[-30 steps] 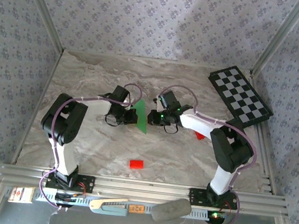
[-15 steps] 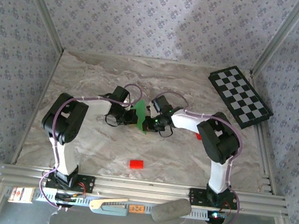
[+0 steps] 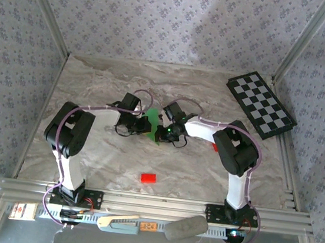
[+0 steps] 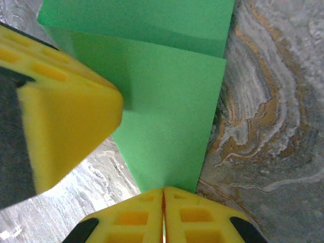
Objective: Fold a paper plane with a square sheet of paper (pick it up from the middle)
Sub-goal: Third fold the triangle at the center of the table.
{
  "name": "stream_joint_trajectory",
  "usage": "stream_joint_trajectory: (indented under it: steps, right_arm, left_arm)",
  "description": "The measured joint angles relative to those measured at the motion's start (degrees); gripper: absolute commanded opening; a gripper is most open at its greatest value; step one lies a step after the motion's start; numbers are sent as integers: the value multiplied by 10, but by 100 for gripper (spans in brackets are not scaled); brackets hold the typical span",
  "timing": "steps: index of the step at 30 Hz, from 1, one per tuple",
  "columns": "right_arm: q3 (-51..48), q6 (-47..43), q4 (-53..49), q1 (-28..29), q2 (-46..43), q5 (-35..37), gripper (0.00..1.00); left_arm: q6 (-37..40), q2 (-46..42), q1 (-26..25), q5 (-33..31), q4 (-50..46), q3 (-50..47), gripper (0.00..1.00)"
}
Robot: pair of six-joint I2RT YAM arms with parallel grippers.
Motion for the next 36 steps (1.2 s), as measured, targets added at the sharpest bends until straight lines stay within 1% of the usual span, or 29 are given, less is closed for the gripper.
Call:
stream_joint_trajectory:
  steps: [7,14,18,23,28,32,36]
  right_arm:
    - [17,0,-23,2,8,7,10]
    - [26,7,-35,4,12,23,9]
    - [30,16,-32,4,15,28,9]
    - [32,20,-23,3,20,28,9]
    - [36,22,-17,3,24,27,8]
    - [36,26,-17,2,24,26,8]
    - [35,29,-16,0,25,23,8]
  left_arm:
    - [-14,6,-8,-12,3,-7,10]
    - [-14,8,-11,-44,-31,11,9]
    - [-10,8,-6,-49,-42,15,10]
    - [12,8,30,-41,-48,14,11]
    - [27,-1,65,-13,-14,-16,13]
    - [36,-9,83,1,12,-37,14]
    - [42,-21,98,-1,22,-50,16]
